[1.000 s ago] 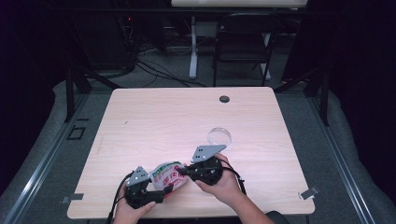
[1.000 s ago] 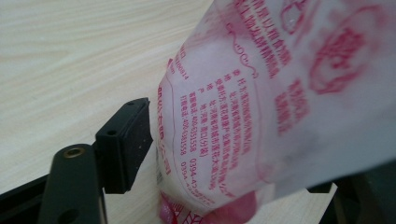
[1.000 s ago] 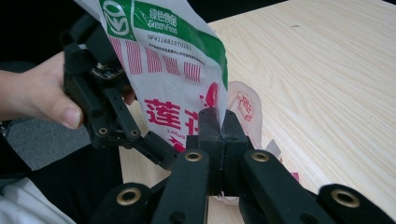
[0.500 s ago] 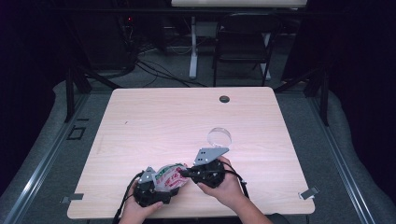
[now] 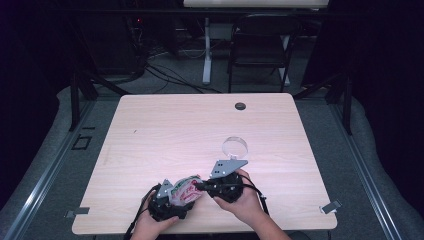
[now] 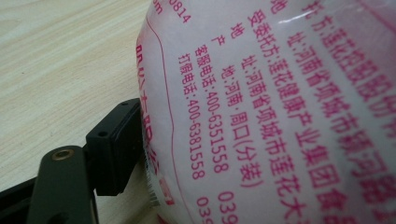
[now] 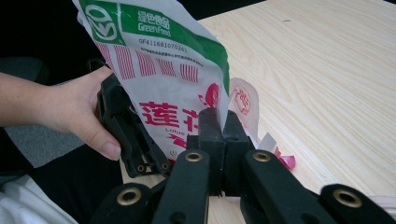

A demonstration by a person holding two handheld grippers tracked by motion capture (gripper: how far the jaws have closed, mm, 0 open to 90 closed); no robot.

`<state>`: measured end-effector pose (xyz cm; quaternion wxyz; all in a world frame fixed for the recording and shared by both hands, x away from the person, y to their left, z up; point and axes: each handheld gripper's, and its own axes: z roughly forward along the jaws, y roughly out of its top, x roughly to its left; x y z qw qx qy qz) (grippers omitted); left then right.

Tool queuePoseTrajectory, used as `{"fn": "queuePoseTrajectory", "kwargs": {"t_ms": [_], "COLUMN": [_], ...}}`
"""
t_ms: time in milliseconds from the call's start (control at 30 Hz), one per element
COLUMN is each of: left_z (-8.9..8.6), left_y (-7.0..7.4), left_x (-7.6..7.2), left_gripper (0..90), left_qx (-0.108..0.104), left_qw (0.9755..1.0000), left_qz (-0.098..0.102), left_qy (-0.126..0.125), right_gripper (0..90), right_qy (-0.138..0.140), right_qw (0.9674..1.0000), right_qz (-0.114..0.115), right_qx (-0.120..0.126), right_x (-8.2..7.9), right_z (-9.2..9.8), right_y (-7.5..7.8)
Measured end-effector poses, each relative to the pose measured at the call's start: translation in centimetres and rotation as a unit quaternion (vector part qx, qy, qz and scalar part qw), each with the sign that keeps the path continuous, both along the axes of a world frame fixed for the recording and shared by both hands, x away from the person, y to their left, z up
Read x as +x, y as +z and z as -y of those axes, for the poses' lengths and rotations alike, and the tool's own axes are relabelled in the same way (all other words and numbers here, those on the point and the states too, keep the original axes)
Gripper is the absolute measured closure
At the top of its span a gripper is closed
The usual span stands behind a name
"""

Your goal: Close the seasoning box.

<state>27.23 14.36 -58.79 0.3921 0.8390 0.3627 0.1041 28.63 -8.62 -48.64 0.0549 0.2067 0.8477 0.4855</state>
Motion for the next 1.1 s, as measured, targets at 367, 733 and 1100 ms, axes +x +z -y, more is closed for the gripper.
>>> {"fn": "queuePoseTrajectory", "kwargs": {"t_ms": [367,733,1100], "left_z": [0.09,0.15,-0.15], "left_y": [0.03,0.00,0.16], "left_x": [-0.20,-0.31,-0.51], "left_gripper": [37.6,46.0,56.0], "left_qx": [0.007,0.008,0.001], "left_qw": [0.9999,0.9999,0.9996], "left_qz": [0.010,0.015,0.027], "left_qy": [-0.002,0.002,0.004], "right_gripper": [90.0,89.8,90.0], "right_qy": [0.000,0.000,-0.001], "right_qw": [1.0000,1.0000,1.0000], "right_qz": [0.001,0.001,0.001], "right_qx": [-0.001,0.000,0.005], "right_x": [0.01,0.04,0.08], "right_z": [-0.02,-0.02,0.09], "right_y": [0.03,0.02,0.03]}}
